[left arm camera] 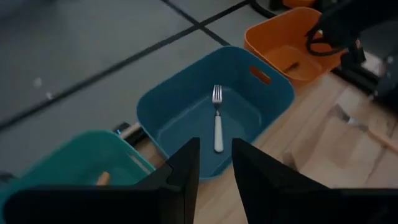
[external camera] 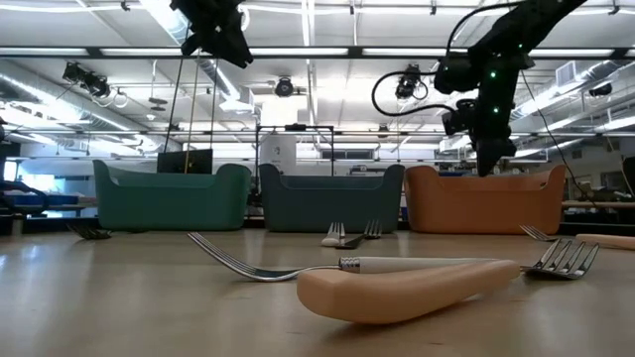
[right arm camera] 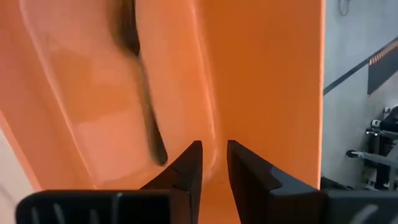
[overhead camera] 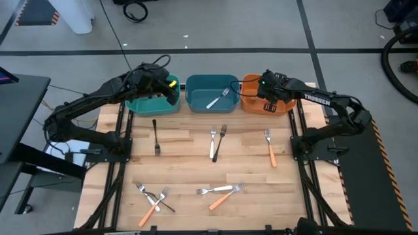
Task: Sort silverware by color (type)
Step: Put the white fork into the dark blue bin
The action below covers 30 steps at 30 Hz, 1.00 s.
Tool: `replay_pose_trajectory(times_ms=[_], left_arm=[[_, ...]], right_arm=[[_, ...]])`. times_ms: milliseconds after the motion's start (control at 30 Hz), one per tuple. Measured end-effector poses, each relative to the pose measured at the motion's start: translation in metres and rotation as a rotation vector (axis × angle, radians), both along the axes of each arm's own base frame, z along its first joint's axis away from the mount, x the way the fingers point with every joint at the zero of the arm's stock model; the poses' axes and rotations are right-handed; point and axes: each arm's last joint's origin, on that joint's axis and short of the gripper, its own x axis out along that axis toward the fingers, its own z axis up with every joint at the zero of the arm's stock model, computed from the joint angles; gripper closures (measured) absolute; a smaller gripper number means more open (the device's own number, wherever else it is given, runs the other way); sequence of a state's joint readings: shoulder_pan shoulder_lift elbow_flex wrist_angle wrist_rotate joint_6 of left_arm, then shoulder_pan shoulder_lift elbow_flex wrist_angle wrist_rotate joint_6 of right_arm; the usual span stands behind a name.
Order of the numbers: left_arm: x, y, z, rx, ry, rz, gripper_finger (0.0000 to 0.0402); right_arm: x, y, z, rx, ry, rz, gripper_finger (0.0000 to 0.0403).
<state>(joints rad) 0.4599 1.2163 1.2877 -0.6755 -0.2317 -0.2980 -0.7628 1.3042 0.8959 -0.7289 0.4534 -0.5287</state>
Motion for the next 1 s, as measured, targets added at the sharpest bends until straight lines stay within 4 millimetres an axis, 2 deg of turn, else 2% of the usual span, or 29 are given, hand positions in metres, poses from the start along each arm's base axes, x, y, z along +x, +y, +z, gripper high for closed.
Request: replay_pose_trajectory(times_ms=[167, 333, 567, 900, 1000], left_arm=[[0.014, 0.001, -0.011, -0.081, -0.009, 0.027, 0.0298], [0.046, -0.005, -0.032, -0.117, 0.021, -0.025, 0.0298], [0.088, -0.014, -0.058, -0.254, -0.062, -0.075, 0.0298], [0.146, -0.033, -0.12, -0.519, -0.115, -0.009, 0.0298], [0.156, -0.04, -0.137, -0.564, -0.093, 0.012, 0.0298]], right_arm=[[-0.003, 0.003, 0.011, -0.08, -0.018, -0.019, 0.032], [-0.01, 0.008, 0.024, -0.169, -0.014, -0.052, 0.0319], [-0.018, 0.015, 0.038, -0.217, -0.089, -0.085, 0.0319], [-0.021, 0.018, 0.043, -0.231, -0.151, -0.13, 0.0318], [-0.021, 0.018, 0.043, -0.231, -0.15, -0.13, 0.0319]])
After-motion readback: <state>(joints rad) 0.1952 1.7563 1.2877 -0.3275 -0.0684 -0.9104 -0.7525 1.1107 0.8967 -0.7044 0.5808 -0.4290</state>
